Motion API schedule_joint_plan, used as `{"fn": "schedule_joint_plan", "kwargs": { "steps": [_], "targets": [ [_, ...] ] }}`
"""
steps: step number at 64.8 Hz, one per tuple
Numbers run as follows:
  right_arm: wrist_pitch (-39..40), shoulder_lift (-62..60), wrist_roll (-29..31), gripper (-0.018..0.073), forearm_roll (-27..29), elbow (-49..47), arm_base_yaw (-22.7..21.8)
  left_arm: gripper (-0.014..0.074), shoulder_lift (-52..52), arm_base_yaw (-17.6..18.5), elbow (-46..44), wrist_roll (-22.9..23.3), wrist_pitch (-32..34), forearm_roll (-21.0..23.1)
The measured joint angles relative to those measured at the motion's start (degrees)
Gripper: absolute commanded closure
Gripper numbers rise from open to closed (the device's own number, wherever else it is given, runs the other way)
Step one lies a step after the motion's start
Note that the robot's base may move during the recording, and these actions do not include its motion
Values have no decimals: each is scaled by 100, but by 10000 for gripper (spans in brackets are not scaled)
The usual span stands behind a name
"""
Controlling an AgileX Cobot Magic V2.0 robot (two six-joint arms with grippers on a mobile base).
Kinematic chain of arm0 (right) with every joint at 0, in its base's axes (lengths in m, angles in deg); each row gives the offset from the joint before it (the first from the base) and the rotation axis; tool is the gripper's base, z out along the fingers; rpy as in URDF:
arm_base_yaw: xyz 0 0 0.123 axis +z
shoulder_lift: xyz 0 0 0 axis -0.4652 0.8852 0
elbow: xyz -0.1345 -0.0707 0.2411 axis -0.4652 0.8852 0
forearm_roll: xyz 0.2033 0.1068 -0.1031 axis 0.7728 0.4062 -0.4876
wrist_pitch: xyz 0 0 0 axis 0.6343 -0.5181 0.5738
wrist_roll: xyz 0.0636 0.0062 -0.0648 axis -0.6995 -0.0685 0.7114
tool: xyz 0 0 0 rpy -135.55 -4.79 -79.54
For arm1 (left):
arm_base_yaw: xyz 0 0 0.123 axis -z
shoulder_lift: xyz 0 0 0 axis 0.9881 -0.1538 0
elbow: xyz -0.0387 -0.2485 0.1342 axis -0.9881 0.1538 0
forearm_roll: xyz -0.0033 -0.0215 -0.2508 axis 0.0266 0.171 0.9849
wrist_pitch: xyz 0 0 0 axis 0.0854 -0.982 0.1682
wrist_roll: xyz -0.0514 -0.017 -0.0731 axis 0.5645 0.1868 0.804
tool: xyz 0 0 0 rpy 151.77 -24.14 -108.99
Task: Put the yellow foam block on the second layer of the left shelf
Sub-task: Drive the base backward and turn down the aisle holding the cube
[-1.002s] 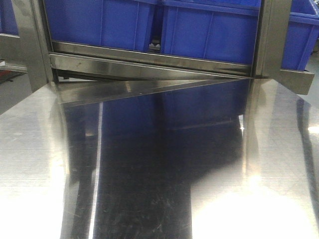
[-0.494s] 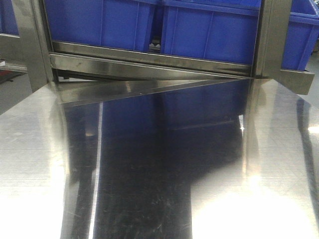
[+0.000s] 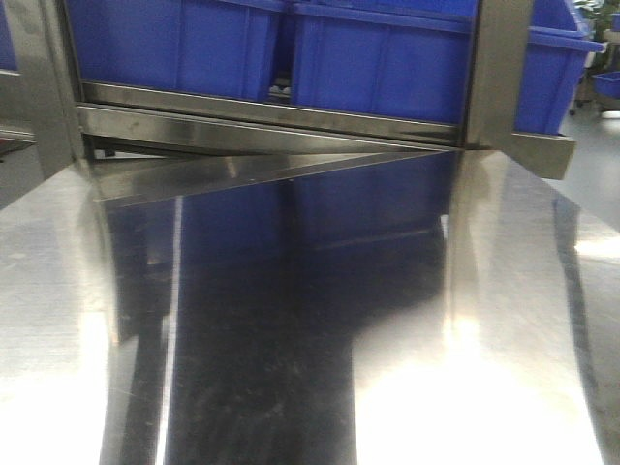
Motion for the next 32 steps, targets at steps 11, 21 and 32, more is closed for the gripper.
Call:
{"fn": "schedule_joint_plan", "kwargs": {
  "steps": [11, 21, 32],
  "targets": [
    [0, 0, 0, 96, 0, 0, 0, 460, 0, 0, 0, 0, 0, 0],
    [0, 0, 0, 96, 0, 0, 0, 460, 0, 0, 0, 0, 0, 0],
    [0, 0, 0, 96, 0, 0, 0, 460, 0, 0, 0, 0, 0, 0]
  ]
}}
